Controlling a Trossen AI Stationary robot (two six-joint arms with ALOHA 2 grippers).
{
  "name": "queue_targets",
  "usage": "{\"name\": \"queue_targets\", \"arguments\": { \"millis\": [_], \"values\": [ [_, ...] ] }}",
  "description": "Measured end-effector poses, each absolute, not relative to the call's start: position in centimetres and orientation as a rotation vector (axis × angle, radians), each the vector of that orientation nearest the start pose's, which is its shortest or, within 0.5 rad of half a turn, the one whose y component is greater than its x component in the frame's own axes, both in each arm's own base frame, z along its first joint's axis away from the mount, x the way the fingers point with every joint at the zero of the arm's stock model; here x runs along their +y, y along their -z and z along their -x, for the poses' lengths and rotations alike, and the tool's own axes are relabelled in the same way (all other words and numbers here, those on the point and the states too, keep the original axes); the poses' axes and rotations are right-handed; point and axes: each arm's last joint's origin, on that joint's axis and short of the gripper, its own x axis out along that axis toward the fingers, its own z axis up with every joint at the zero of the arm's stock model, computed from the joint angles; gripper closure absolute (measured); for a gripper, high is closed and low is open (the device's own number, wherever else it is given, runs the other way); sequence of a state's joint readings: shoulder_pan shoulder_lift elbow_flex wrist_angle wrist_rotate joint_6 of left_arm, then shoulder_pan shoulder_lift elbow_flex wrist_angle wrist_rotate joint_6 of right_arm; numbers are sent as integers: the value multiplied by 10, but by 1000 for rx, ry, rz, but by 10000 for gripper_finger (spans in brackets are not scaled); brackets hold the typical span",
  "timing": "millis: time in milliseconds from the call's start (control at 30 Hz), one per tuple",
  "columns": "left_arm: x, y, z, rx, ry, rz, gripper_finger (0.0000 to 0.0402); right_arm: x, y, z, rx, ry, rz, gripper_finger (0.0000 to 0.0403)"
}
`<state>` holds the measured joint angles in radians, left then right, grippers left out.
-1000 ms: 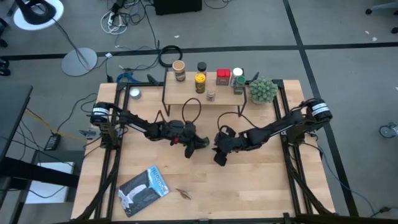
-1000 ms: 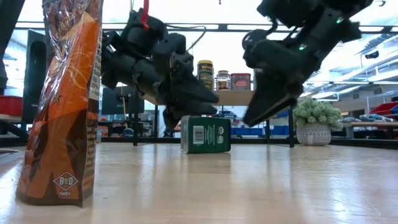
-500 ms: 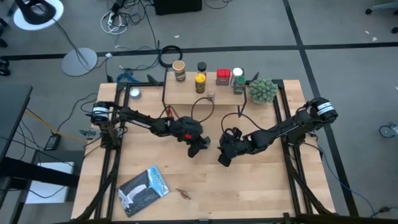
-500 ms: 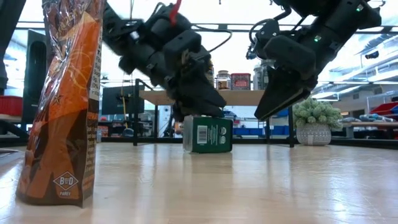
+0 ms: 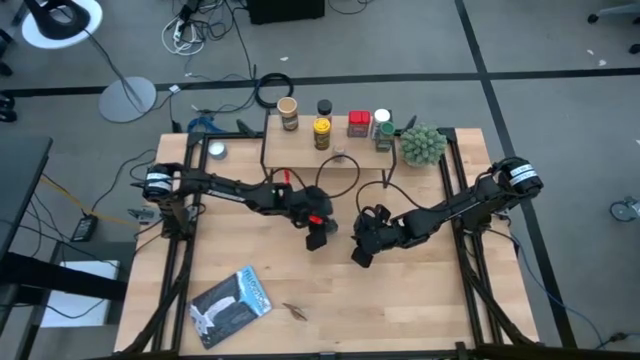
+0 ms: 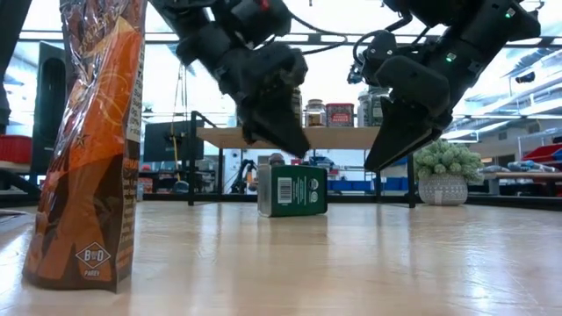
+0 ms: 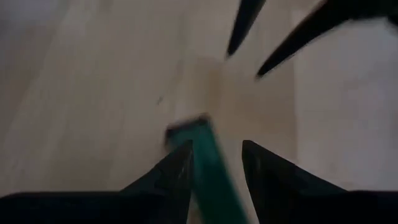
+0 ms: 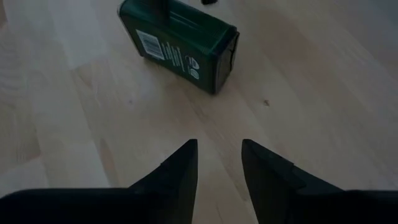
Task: Shelf spices
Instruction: Put the green seasoning can on the shelf aligned with the other red seasoning can
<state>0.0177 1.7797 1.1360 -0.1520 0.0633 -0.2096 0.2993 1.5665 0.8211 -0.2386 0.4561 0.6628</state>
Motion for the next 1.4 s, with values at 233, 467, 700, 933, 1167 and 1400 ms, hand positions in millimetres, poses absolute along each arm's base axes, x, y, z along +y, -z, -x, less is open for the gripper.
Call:
{"name": "queue_targets", "arguments": {
  "millis": [233,467,700,933,1167,1400],
  "values": [
    [7,-186,-354,782,-130,224,259,74,-167,-282,821,432,-250,277],
    [10,-175,-339,708,-235,247,259,74,-168,-283,807,429,-258,277],
    [11,-161,-335,728,-267,293,260,75,-168,-284,792,428,-263,277],
    [3,-170,-345,662,39,324,279,75,-169,-285,779,431,-262,277],
    [2,-180,-350,554,77,319,307,75,-169,-285,778,429,-260,277],
    [5,-172,-344,648,-48,341,314,76,-168,-283,790,456,-350,277]
  ]
}}
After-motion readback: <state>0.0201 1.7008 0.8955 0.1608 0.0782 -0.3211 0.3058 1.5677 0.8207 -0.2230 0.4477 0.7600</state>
